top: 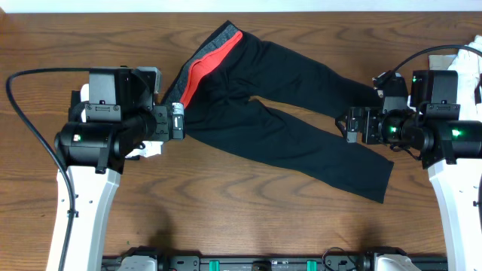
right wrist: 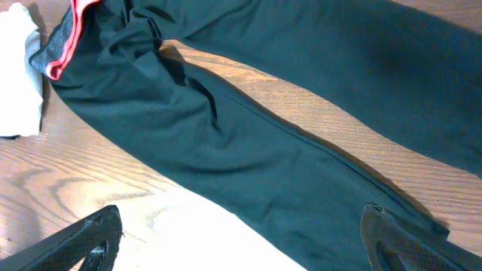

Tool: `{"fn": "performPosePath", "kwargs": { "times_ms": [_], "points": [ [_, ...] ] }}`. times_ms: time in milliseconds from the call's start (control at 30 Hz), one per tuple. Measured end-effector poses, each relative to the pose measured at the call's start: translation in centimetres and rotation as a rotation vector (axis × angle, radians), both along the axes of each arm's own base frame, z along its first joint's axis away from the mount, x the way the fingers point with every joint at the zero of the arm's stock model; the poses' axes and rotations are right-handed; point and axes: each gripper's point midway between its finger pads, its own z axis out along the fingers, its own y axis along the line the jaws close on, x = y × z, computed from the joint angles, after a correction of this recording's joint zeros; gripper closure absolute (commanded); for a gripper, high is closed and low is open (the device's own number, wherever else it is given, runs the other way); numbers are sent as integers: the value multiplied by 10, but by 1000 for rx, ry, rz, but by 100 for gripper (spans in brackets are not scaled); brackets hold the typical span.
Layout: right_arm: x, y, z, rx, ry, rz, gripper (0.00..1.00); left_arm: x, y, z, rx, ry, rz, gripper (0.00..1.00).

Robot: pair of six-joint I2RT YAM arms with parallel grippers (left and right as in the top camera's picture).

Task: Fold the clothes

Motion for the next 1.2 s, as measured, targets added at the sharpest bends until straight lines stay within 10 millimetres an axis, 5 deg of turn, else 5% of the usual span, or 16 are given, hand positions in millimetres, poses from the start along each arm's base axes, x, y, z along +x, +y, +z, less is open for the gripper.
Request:
{"fn": "performPosePath", "kwargs": {
  "times_ms": [1200],
  "points": [
    [13, -4, 6, -20, -59, -15, 5, 11, -2, 6, -9, -51, -4, 2]
  ]
}}
